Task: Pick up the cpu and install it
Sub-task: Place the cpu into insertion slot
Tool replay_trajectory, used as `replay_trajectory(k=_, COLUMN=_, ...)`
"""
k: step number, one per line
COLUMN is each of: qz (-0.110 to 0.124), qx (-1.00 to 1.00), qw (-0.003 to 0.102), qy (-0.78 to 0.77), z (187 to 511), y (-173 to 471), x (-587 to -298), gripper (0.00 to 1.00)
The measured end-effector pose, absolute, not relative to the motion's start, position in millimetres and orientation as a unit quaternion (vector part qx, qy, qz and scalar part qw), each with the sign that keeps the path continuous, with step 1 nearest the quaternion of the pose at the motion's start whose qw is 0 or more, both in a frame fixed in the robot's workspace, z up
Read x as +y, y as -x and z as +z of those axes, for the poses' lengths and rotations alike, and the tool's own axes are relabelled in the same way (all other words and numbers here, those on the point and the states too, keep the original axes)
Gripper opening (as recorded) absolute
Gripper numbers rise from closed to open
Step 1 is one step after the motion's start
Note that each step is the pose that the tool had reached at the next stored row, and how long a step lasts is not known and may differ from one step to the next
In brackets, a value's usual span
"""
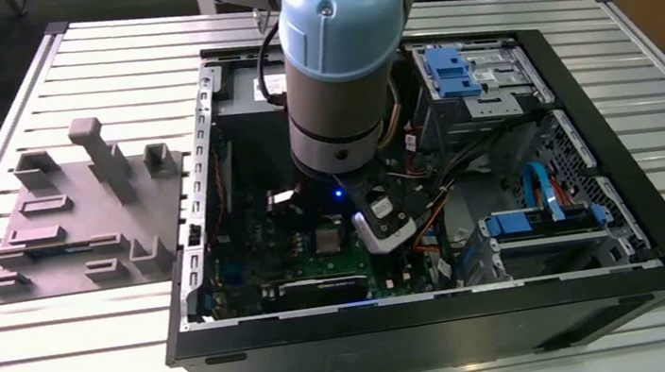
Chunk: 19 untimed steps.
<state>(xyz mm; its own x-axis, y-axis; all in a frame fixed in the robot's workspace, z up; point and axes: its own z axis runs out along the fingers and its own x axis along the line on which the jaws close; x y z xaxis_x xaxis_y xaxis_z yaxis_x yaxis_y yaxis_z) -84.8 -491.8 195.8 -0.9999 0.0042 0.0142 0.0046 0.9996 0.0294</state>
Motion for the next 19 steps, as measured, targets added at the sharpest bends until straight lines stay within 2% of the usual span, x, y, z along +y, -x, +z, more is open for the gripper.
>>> replay_trajectory(k=19, qz=-0.015, qx=-1.0, qw=0.007, qy=0.02, z=194.0, y=86.0, x=-491.2, gripper=0.45)
